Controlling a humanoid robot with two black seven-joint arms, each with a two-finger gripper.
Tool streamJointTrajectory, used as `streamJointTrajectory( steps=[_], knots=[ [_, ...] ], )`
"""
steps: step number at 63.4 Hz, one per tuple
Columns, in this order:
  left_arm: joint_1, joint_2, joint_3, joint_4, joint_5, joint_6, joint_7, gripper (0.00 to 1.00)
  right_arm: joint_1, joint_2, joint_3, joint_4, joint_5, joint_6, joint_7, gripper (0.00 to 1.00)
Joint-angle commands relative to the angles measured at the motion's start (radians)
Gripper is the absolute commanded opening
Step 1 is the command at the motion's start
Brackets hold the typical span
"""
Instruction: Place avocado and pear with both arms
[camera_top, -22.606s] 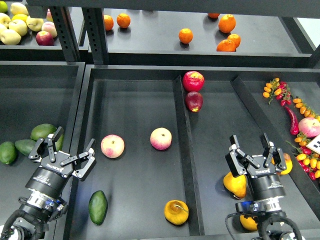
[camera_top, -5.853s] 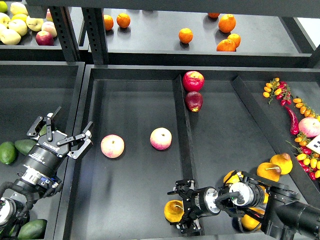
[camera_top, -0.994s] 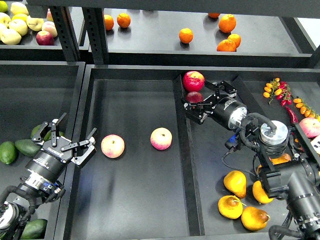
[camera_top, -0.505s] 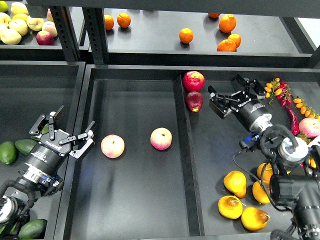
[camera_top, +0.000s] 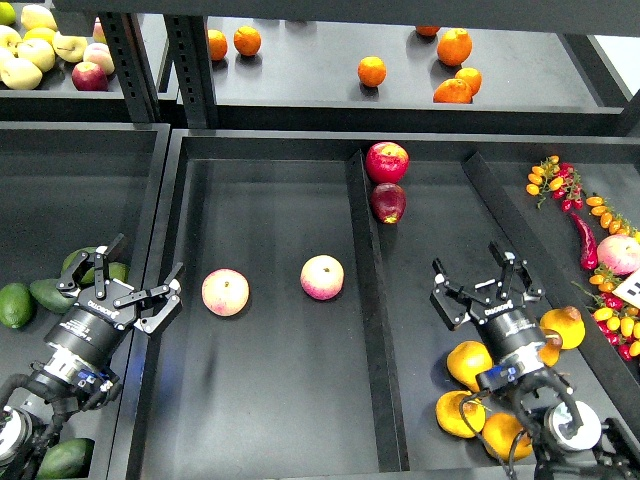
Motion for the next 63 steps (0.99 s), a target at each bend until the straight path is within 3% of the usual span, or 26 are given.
streamJointTrajectory(
  steps=[1,17,29,46,63],
  knots=[
    [0.006,0.000,0.014,-0.013,-0.001,0.000,-0.033,0.99,-0.057,0.000,-0.072,0.005,0.001,0.001,0.040,1.00],
    [0.009,0.000,0.001,-0.078,0.001,0.000,-0.031,0.99,-0.060,0.000,-0.085,0.172,0.034,0.001,0.037,1.00],
    [0.006,0.000,0.001,-0.204,0.053,0.050,-0.033,0.99,-0.057,0.000,-0.092,0.340,0.116,-0.176,0.037,1.00],
    [0.029,0.000,-0.009,-0.253,0.094,0.078,-0.033,0.99,-0.043,0.000,-0.054,0.433,0.131,-0.296,0.031,1.00],
    [0.081,0.000,0.017,-0.254,0.094,0.067,-0.034,0.99,-0.044,0.000,-0.053,0.436,0.136,-0.296,0.027,1.00]
  ],
)
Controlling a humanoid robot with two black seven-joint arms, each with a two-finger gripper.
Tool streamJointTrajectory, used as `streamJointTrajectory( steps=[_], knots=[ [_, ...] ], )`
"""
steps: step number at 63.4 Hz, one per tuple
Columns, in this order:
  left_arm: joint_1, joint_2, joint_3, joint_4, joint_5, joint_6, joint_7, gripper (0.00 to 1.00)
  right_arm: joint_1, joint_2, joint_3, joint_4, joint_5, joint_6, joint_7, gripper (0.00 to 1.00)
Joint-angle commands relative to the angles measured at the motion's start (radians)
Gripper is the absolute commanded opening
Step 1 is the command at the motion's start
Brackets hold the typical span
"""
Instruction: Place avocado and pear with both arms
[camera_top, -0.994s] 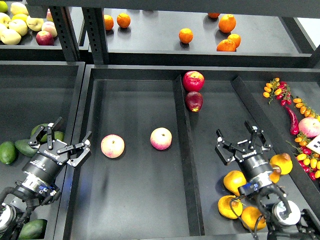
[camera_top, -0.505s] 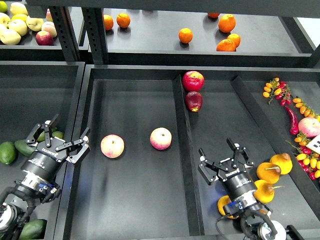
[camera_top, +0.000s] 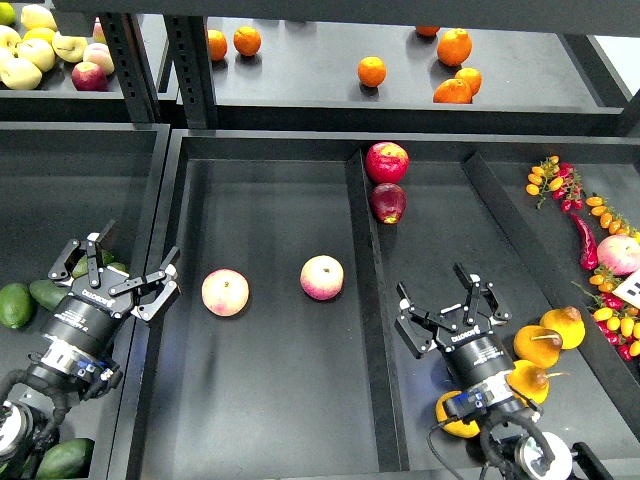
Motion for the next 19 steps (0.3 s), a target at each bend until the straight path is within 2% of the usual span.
streamJointTrajectory(
  steps=[1,19],
  knots=[
    [0.008,0.000,0.011,-0.001,0.000,-0.004,-0.001,0.99,0.000,0.000,0.000,0.004,0.000,0.000,-0.003,1.00],
    [0.010,0.000,0.011,-0.001,0.000,-0.006,-0.011,0.99,0.000,0.000,-0.001,0.004,0.000,0.000,-0.003,1.00]
  ],
)
